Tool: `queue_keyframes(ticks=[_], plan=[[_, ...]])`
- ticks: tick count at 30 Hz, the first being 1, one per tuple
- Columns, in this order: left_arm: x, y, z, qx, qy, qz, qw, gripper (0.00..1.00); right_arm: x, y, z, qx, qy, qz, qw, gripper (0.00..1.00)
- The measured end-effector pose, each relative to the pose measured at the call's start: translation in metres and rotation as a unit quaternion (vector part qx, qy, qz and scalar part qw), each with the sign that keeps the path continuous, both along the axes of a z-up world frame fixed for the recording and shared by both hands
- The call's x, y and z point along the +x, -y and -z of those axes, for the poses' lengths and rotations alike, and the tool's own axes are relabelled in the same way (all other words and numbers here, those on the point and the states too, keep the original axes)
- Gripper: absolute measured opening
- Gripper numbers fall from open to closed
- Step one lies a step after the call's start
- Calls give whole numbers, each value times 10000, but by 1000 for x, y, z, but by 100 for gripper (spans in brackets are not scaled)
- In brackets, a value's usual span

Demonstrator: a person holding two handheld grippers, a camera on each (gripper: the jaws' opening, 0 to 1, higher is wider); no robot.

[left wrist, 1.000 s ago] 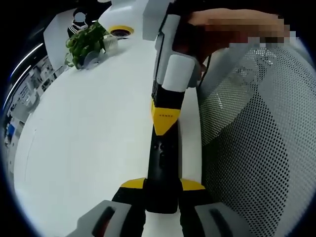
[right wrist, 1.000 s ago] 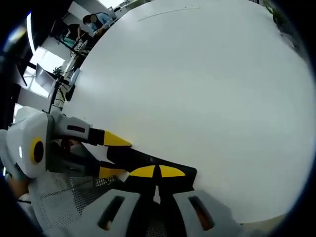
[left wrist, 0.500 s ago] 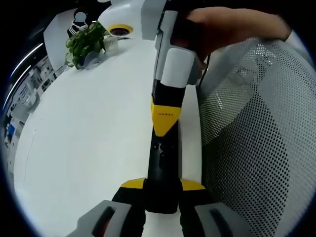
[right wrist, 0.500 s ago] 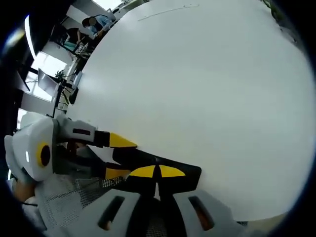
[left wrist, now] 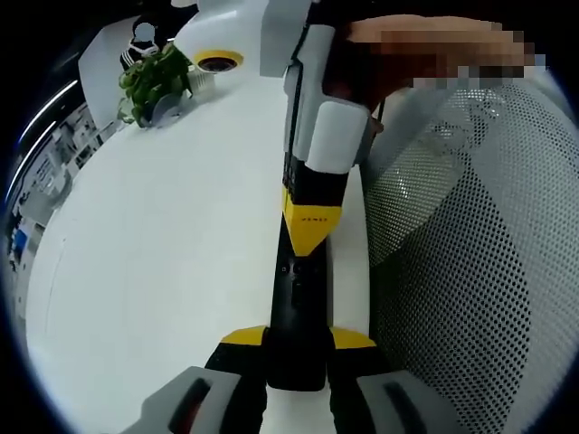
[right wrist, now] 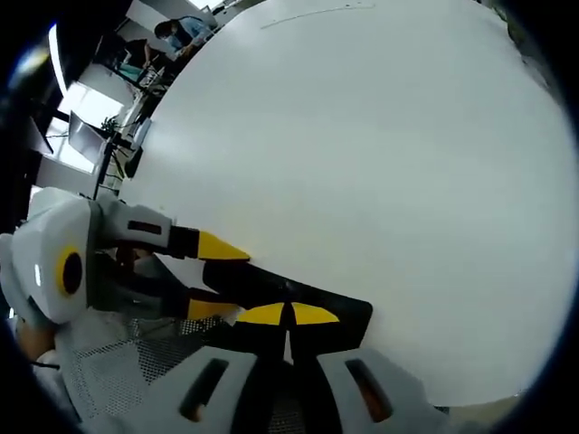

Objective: Press the specified remote control buttons in sequence, fully releasing each button before pressing the next.

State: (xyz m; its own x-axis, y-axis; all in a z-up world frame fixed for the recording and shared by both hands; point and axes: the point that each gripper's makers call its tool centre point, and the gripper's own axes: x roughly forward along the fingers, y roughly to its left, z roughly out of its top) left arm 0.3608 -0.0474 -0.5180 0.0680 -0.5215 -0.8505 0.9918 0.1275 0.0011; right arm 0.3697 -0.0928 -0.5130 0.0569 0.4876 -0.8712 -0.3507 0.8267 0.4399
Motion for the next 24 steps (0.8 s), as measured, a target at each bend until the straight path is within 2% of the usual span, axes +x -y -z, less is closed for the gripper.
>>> queue_keyframes(ticks=[4,8,14,19,24], plan=[[0,0,0,11,-5,5,10000,24,1,1,1,-24,72,-66,9999,0],[0,0,0,15,0,11,10000,24,1,2,1,131,-82,139,9998,0],[0,0,0,7,6,6,10000,24,-1,0,0,9,75,-63,10000,0],[0,0,0,13,10,12,10000,25,0,1,1,129,-62,116,9998,0],[0,0,0,6,7,13,10000,25,0,-1,0,14,38,-85,10000,0]])
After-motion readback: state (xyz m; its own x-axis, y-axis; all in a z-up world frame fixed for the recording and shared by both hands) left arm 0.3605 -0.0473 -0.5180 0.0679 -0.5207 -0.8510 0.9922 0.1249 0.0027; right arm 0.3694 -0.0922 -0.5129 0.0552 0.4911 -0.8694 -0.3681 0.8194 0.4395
